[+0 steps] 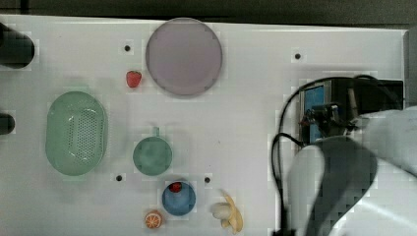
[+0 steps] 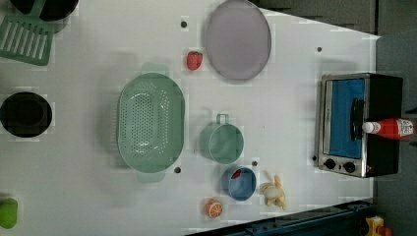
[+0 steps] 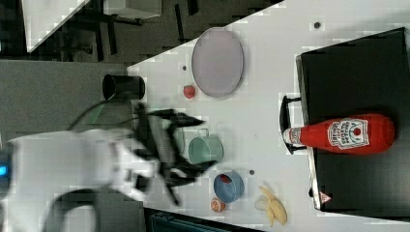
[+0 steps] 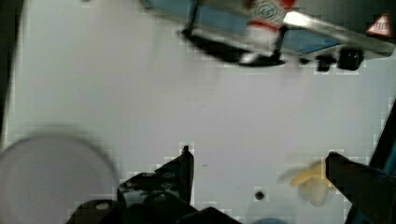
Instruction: Pick Ketchup from oven and place it on table.
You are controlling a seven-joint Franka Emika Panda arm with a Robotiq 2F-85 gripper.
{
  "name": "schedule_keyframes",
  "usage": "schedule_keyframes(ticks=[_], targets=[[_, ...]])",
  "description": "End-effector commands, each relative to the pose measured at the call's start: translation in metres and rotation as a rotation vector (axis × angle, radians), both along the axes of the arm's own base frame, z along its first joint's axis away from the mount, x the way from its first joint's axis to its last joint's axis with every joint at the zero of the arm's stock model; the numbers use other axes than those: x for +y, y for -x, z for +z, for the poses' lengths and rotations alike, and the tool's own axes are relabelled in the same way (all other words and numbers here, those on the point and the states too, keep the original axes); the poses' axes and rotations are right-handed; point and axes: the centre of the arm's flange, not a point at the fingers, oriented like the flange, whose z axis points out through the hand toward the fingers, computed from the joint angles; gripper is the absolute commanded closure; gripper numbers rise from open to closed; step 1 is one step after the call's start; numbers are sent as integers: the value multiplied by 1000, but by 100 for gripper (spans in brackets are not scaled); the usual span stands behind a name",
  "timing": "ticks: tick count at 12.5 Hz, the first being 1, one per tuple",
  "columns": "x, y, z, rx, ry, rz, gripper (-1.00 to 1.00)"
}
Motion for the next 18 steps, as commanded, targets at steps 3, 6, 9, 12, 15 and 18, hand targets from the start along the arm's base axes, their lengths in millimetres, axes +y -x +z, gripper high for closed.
schedule_keyframes(ticks=[3,6,9,12,15,18], targets=[[-111,9,-20,-145,153,-218,-100],[-146,17,-52,-105,194,-277,-100],[-170,20,-60,-83,225,-311,-100],[-186,15,-73,-97,253,-291,-100],[-190,9,-117,-59,212,-233,-100],[-193,8,-138,-56,190,-266,-100]])
